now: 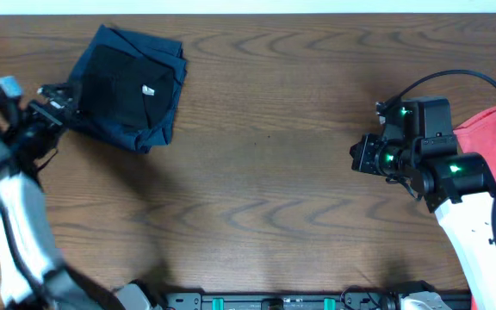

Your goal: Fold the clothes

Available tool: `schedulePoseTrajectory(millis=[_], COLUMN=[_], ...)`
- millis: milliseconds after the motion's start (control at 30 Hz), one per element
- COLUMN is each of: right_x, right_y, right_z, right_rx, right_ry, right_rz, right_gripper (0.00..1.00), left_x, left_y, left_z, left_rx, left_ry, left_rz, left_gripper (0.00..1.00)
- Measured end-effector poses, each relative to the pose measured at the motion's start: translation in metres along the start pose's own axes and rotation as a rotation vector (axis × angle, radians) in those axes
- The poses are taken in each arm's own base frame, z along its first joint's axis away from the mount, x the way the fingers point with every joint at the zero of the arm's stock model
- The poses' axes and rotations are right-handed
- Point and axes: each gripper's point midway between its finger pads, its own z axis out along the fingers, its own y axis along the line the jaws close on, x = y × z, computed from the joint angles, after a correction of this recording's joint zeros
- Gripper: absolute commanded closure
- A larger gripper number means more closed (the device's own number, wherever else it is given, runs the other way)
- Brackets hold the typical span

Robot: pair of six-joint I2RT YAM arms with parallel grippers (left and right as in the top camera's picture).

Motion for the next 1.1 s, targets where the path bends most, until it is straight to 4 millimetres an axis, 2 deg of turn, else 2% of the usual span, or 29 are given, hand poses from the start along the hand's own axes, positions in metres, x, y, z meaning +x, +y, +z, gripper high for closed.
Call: schedulePoseTrajectory(millis=[100, 200, 333, 400, 500, 567, 600, 633, 667, 767, 833, 933, 1100], right_x=[0.0, 0.0, -0.006, -0.011, -0.019, -0.032, -0.035, -0.04, -0.043, -0.041, -0.036, -0.028, -0.018], right_y=[0.0, 0.001, 0.004, 0.008, 0.018, 0.032, 0.036, 0.042, 0.05, 0.06, 0.062, 0.06, 0.052], right_z=[0.0, 0.0, -0.001, -0.005, -0.022, -0.048, -0.057, -0.07, -0.087, -0.12, -0.131, -0.133, -0.125], right_rx=[-0.001, -0.006, -0.018, -0.03, -0.052, -0.081, -0.091, -0.104, -0.119, -0.142, -0.148, -0.144, -0.128], right_ry=[0.0, 0.0, -0.026, -0.057, -0.135, -0.248, -0.282, -0.333, -0.39, -0.49, -0.513, -0.499, -0.437], right_rz=[-0.034, -0.088, -0.158, -0.195, -0.258, -0.328, -0.34, -0.364, -0.39, -0.435, -0.445, -0.445, -0.427], right_gripper=[0.96, 0.92, 0.79, 0.72, 0.59, 0.46, 0.41, 0.15, 0.01, 0.01, 0.01, 0.01, 0.01], left_x=[0.01, 0.04, 0.102, 0.134, 0.171, 0.186, 0.191, 0.196, 0.204, 0.21, 0.209, 0.206, 0.201], left_y=[-0.029, -0.053, -0.09, -0.102, -0.11, -0.112, -0.11, -0.106, -0.099, -0.089, -0.086, -0.083, -0.083], left_z=[-0.037, -0.059, -0.078, -0.088, -0.109, -0.124, -0.129, -0.134, -0.138, -0.14, -0.139, -0.138, -0.137], left_rx=[-0.004, -0.002, 0.01, 0.0, -0.048, -0.083, -0.102, -0.128, -0.156, -0.21, -0.232, -0.255, -0.27], left_ry=[-0.021, 0.025, 0.141, 0.208, 0.296, 0.331, 0.35, 0.371, 0.408, 0.452, 0.454, 0.447, 0.425], left_rz=[0.049, 0.105, 0.267, 0.368, 0.523, 0.62, 0.654, 0.684, 0.721, 0.784, 0.807, 0.818, 0.832], left_gripper=[0.0, 0.02, 0.03, 0.03, 0.02, 0.01, 0.02, 0.02, 0.02, 0.02, 0.02, 0.02, 0.02])
